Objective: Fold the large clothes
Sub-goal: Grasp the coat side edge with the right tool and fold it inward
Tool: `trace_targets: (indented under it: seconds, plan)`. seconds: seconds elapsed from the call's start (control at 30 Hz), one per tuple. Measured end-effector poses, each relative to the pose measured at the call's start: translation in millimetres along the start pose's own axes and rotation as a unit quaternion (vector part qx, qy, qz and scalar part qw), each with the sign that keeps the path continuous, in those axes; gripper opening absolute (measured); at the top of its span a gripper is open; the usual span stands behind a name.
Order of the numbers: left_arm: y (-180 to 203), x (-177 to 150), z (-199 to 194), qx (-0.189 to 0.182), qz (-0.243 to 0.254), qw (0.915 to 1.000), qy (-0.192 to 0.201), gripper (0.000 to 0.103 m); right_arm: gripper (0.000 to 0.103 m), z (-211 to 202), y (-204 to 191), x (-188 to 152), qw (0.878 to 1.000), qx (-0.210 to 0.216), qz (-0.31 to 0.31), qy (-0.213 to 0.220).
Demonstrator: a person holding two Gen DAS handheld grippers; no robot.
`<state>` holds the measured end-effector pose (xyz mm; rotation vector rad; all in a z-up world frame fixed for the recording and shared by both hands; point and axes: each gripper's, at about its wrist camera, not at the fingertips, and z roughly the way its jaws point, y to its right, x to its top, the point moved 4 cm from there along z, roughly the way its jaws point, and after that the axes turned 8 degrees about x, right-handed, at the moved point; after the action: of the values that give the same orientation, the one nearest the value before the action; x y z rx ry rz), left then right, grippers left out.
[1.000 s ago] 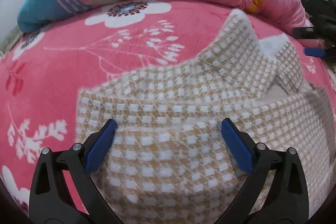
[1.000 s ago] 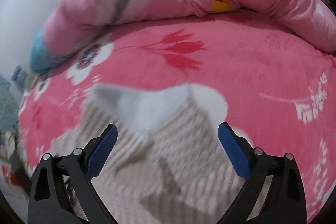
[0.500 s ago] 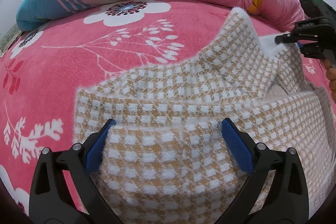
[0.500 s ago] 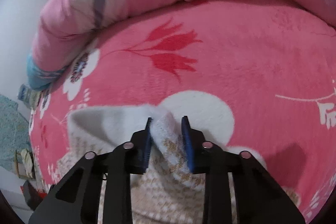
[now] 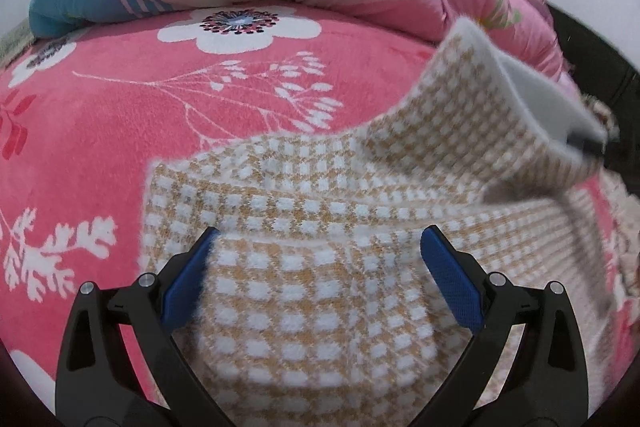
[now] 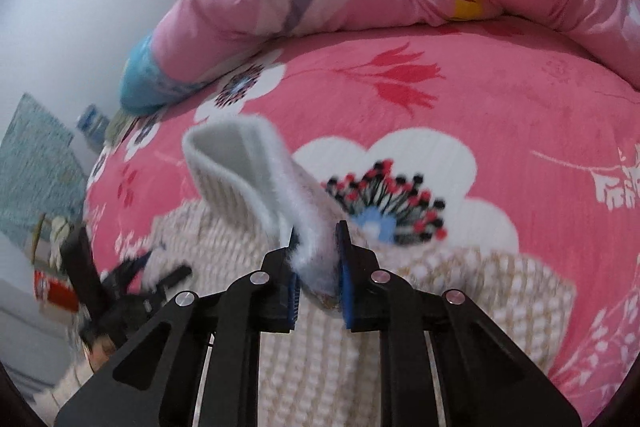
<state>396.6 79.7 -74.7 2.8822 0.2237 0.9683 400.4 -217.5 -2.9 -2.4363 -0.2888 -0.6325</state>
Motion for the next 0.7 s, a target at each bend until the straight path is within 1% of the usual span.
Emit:
trace_targets:
  seconds: [0.07,0.2,0.27,0.33,0.4,0.47,0.5,0.53,0.57,0.6,0.63,0.67,0.7]
  plan:
    - [-5,5,-6,-0.023,-0.023,0.9995,0.005,0.096,0.016,-4,-5,-14,1.000,0.001,-0.022,-0.004]
    - [-10,17,-25,-0.056,-0.058,0.9962,0.034,0.096,0.016,0,-13,-45,0.995,-0.033,-0.088,-0.026]
    - [-8,28,-34,-0.073,-0.070,0.9936,0.050,0.096,0.016,5,-15,-57,0.991,-0.054,-0.117,-0.038]
    - [-1,42,-43,-0.094,-0.086,0.9894,0.070,0.096,0.016,9,-18,-69,0.983,-0.083,-0.157,-0.046]
    - [9,52,-46,-0.103,-0.087,0.9880,0.075,0.096,0.018,11,-23,-78,0.974,-0.110,-0.195,-0.045]
    - [18,55,-40,-0.090,-0.070,0.9911,0.069,0.096,0.021,11,-29,-85,0.965,-0.129,-0.224,-0.044]
    - [27,54,-32,-0.068,-0.050,0.9951,0.051,0.096,0.026,11,-32,-88,0.961,-0.137,-0.234,-0.046]
    - [38,50,-14,-0.038,-0.019,0.9989,0.018,0.096,0.029,9,-33,-90,0.959,-0.138,-0.241,-0.051]
    - [45,41,-1,-0.010,0.008,0.9999,-0.010,0.095,0.035,6,-35,-93,0.958,-0.138,-0.244,-0.056]
    - [44,27,3,0.009,0.022,0.9994,-0.024,0.095,0.040,-1,-36,-94,0.961,-0.129,-0.236,-0.061]
    - [49,20,15,0.023,0.036,0.9984,-0.037,0.095,0.043,-6,-36,-94,0.965,-0.116,-0.226,-0.060]
    - [49,13,18,0.023,0.039,0.9982,-0.040,0.095,0.049,-15,-36,-93,0.971,-0.097,-0.209,-0.055]
    - [50,10,21,0.022,0.041,0.9984,-0.032,0.095,0.054,-29,-34,-90,0.980,-0.065,-0.181,-0.040]
